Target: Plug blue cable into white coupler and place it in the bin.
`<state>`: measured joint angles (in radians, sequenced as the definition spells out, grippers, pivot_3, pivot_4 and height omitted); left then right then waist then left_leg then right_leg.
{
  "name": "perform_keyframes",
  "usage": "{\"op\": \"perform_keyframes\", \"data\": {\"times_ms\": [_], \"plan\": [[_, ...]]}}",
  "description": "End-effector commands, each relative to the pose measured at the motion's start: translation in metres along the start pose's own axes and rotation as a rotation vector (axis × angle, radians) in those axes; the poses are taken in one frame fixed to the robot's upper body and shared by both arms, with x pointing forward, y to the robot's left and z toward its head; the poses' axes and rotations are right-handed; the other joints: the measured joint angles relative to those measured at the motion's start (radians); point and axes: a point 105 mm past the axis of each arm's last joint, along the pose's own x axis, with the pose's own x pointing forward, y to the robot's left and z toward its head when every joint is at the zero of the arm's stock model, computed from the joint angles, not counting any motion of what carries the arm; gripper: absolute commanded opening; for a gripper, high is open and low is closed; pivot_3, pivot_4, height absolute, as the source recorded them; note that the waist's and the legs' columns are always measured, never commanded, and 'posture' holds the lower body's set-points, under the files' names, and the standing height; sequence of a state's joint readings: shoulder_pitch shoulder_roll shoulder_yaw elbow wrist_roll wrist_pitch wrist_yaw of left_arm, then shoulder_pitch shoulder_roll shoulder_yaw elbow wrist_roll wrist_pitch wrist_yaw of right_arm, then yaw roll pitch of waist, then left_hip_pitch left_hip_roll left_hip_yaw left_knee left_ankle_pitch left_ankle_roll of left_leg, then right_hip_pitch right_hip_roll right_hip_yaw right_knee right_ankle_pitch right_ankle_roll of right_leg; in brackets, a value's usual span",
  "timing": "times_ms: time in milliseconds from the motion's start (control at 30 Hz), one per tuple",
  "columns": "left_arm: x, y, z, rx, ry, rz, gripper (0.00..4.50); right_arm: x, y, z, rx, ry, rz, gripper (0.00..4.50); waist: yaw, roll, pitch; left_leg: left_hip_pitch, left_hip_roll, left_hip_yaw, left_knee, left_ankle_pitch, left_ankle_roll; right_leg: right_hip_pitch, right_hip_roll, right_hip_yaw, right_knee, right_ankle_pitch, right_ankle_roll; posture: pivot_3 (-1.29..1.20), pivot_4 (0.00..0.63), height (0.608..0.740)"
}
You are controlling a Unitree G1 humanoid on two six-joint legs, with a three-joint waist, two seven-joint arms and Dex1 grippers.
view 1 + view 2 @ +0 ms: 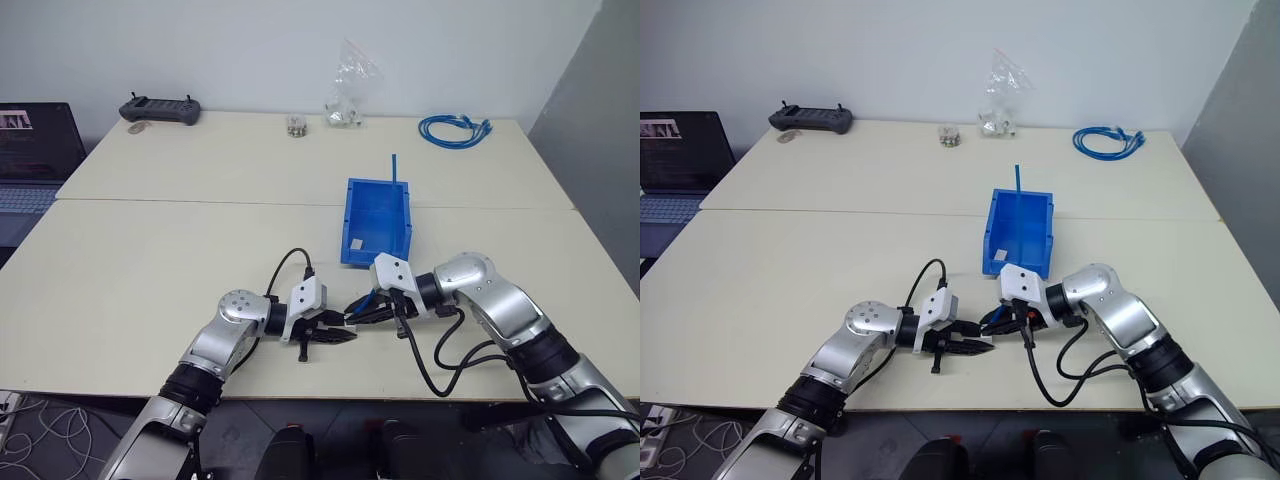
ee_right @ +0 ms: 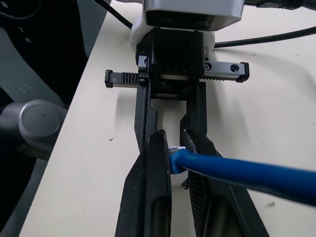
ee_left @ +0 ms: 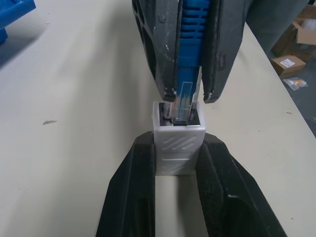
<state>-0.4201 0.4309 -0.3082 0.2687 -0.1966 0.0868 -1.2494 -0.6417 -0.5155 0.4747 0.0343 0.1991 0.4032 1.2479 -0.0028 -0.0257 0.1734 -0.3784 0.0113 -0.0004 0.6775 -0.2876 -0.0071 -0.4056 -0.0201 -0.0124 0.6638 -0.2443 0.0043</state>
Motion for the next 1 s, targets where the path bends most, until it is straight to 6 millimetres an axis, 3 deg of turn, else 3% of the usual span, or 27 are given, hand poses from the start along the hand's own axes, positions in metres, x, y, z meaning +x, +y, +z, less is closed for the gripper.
{"op": "perform_keyframes", "data": {"times_ms": [33,267,400,667,1000], "plan": [[0.004,0.003,0.015,0.05,-0.047,0.023,0.78,0.023,0.02,-0.035,0.097,0.134,0.133,0.23,0.0,0.0,-0.002,0.0,0.0,0.0,0.0,0.0,0.0,0.0,0.0,0.0,0.0,0.0,0.0,0.0,0.15,0.74],[0.002,0.004,0.015,0.053,-0.039,0.027,0.78,0.021,0.026,-0.049,0.043,0.247,0.236,0.23,0.0,0.003,-0.009,0.0,0.0,0.0,0.0,0.0,0.0,0.0,0.0,0.0,0.0,0.0,0.0,0.0,0.15,0.74],[0.003,0.004,0.015,0.059,-0.037,0.026,0.78,0.02,0.024,-0.045,0.032,0.273,0.264,0.23,0.0,0.005,-0.013,0.0,0.0,0.0,0.0,0.0,0.0,0.0,0.0,0.0,0.0,0.0,0.0,0.0,0.15,0.74],[0.005,0.005,0.015,0.066,-0.038,0.026,0.78,0.031,0.022,-0.043,0.087,0.298,0.245,0.23,0.0,0.006,-0.017,0.001,0.0,0.0,-0.001,0.0,0.0,0.0,0.0,0.0,0.0,0.0,0.0,0.0,0.15,0.74],[0.008,0.004,0.013,0.073,-0.029,0.02,0.78,0.026,0.017,-0.06,0.07,0.433,0.22,0.23,-0.001,0.007,-0.025,0.004,0.0,0.001,-0.002,0.0,0.0,0.002,0.0,0.001,0.0,-0.003,0.004,0.0,0.15,0.74]]}}
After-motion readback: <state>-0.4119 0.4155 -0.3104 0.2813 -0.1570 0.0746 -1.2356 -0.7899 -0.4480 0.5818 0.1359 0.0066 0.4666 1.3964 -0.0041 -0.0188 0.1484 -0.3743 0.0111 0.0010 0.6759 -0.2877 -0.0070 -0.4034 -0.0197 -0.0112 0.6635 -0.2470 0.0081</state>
